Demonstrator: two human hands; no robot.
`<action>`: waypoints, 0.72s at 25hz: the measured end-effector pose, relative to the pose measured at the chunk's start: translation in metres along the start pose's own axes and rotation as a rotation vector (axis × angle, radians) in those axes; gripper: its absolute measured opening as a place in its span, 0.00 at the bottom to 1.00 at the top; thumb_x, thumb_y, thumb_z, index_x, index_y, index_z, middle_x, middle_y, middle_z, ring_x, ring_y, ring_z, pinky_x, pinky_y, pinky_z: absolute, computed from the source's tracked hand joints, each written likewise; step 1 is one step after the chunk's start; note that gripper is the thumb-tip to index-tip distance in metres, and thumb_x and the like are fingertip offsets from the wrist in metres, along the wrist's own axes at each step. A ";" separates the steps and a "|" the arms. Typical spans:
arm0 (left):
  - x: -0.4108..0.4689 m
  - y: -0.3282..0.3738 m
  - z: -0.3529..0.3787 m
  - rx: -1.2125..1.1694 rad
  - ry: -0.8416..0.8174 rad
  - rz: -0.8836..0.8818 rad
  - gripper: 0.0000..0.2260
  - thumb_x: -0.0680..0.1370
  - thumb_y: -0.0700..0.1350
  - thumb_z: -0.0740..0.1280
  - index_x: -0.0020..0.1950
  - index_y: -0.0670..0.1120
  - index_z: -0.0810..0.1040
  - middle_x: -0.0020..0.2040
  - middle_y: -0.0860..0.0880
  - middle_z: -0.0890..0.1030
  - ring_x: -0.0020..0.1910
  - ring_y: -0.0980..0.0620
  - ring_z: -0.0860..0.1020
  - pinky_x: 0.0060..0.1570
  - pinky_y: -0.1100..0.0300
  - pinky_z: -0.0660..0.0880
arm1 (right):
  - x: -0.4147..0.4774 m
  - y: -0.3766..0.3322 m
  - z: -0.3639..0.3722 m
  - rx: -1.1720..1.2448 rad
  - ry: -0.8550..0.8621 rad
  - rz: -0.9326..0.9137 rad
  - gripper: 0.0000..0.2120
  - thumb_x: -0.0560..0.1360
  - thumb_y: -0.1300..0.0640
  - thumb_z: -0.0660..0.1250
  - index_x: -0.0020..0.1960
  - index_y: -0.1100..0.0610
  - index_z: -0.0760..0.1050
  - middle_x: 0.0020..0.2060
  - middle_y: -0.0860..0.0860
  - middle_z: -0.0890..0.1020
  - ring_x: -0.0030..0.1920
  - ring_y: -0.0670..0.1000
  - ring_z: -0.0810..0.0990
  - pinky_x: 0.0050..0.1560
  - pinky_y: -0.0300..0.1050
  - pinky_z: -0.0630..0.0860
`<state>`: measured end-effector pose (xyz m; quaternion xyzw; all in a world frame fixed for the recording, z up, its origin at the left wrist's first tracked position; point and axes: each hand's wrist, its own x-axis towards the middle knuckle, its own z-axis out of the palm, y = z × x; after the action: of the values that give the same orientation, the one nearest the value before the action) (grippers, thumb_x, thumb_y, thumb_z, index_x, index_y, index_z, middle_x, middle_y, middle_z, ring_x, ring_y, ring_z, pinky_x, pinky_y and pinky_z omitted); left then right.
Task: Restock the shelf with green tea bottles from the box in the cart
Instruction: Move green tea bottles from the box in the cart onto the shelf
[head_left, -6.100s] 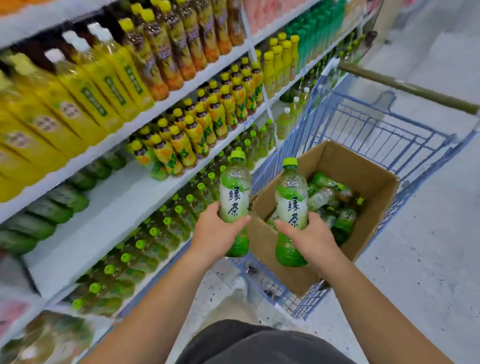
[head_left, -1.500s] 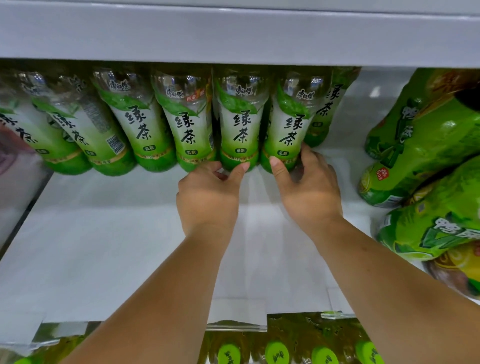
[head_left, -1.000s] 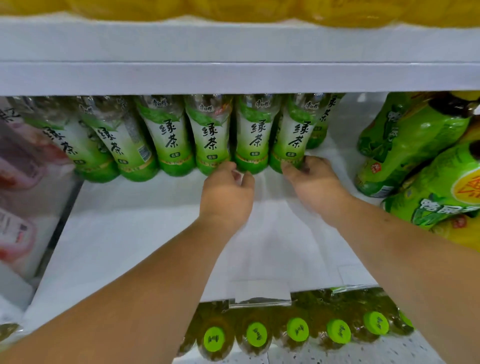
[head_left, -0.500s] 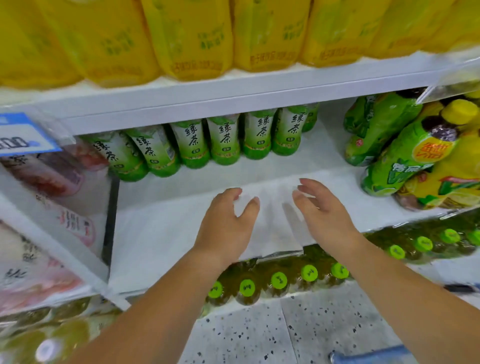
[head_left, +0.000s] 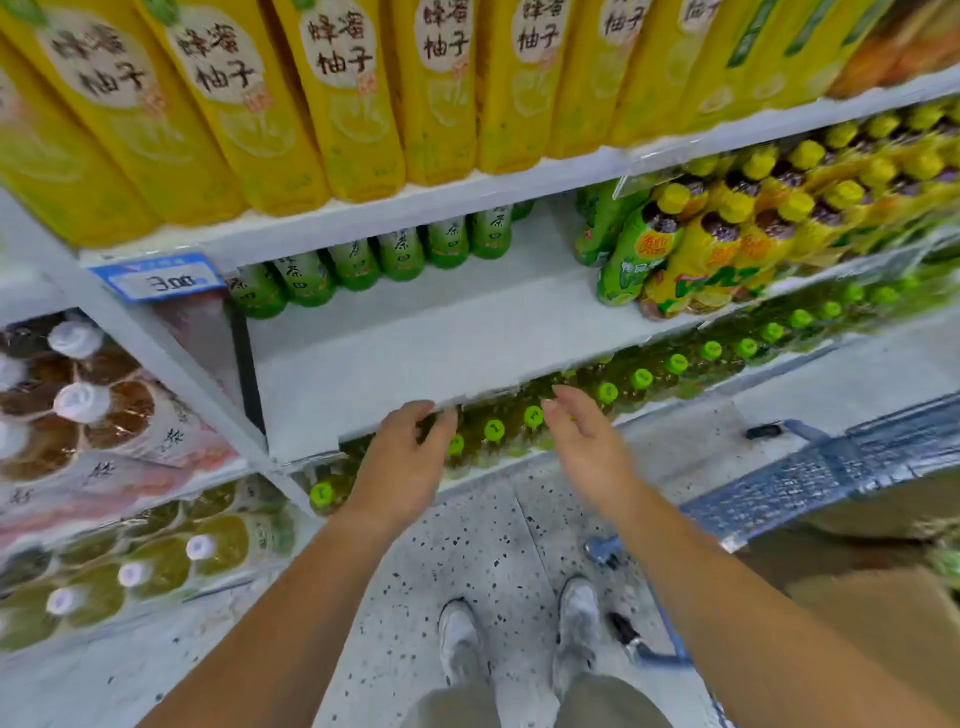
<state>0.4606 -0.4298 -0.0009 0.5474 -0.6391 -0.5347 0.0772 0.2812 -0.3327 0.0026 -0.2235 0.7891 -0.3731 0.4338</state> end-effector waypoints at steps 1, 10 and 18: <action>-0.014 0.004 0.003 0.011 -0.022 0.017 0.26 0.82 0.62 0.59 0.76 0.50 0.69 0.74 0.51 0.71 0.70 0.52 0.72 0.70 0.51 0.69 | -0.014 0.002 -0.003 0.001 0.003 0.005 0.24 0.85 0.49 0.58 0.79 0.53 0.63 0.71 0.48 0.72 0.63 0.44 0.70 0.58 0.34 0.67; -0.111 0.042 0.047 0.118 -0.232 0.139 0.28 0.83 0.62 0.58 0.78 0.48 0.66 0.77 0.50 0.68 0.74 0.51 0.68 0.74 0.49 0.65 | -0.134 0.031 -0.069 0.001 0.107 0.095 0.25 0.85 0.43 0.55 0.80 0.48 0.59 0.77 0.48 0.65 0.76 0.53 0.66 0.68 0.47 0.65; -0.157 0.100 0.120 0.175 -0.309 0.282 0.29 0.82 0.61 0.61 0.80 0.49 0.63 0.78 0.51 0.66 0.75 0.50 0.67 0.74 0.46 0.66 | -0.198 0.077 -0.171 0.004 0.276 0.082 0.24 0.85 0.49 0.57 0.80 0.53 0.62 0.75 0.50 0.69 0.73 0.50 0.69 0.63 0.40 0.63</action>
<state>0.3776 -0.2528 0.1026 0.3689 -0.7574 -0.5388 0.0046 0.2374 -0.0833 0.1039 -0.1366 0.8490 -0.3839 0.3364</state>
